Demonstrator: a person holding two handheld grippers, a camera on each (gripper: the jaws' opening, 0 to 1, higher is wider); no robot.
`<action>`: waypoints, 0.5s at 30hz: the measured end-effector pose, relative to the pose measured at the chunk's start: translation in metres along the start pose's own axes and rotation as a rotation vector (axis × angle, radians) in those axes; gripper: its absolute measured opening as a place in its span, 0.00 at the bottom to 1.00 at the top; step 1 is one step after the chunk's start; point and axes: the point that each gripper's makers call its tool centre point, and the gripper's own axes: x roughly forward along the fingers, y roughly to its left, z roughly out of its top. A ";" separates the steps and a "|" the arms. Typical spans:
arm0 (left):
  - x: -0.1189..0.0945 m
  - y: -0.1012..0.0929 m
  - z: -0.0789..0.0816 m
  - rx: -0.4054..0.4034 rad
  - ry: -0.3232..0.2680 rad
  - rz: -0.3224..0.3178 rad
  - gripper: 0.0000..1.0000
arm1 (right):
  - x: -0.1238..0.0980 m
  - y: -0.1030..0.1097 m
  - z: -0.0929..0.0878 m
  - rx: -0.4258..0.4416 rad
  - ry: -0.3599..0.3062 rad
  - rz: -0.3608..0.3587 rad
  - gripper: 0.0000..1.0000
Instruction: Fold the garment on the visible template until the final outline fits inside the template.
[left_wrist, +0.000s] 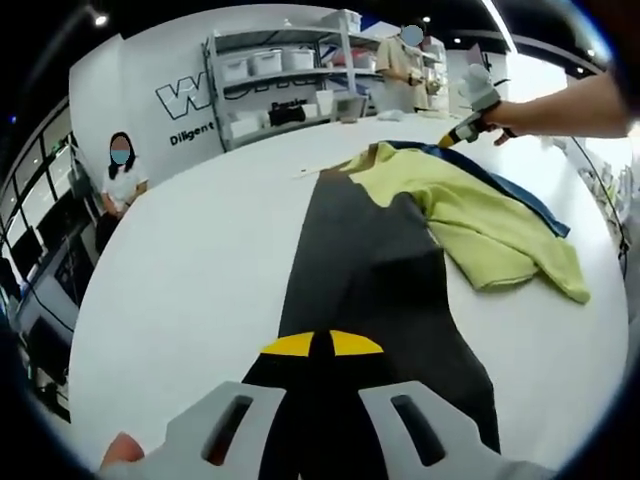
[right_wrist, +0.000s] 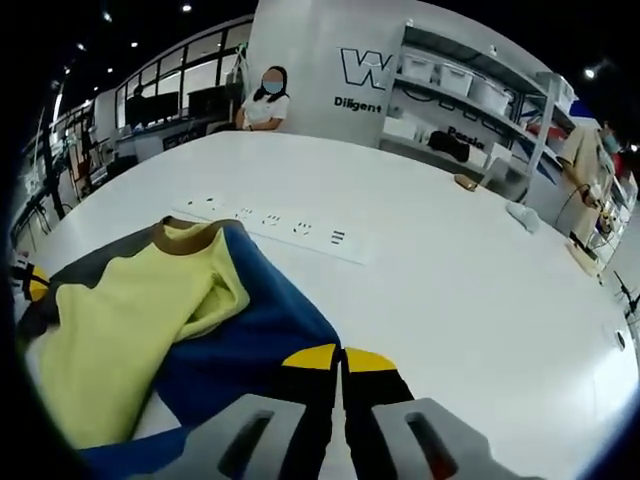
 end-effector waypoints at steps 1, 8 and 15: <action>0.000 0.000 0.000 0.000 0.000 0.000 0.01 | 0.000 0.000 0.000 0.001 -0.001 0.001 0.00; 0.000 0.000 0.000 0.007 -0.001 0.004 0.01 | 0.007 0.003 -0.006 -0.007 0.023 0.006 0.00; 0.001 0.001 0.001 0.009 -0.006 0.011 0.01 | 0.013 0.007 -0.014 -0.015 0.039 0.006 0.00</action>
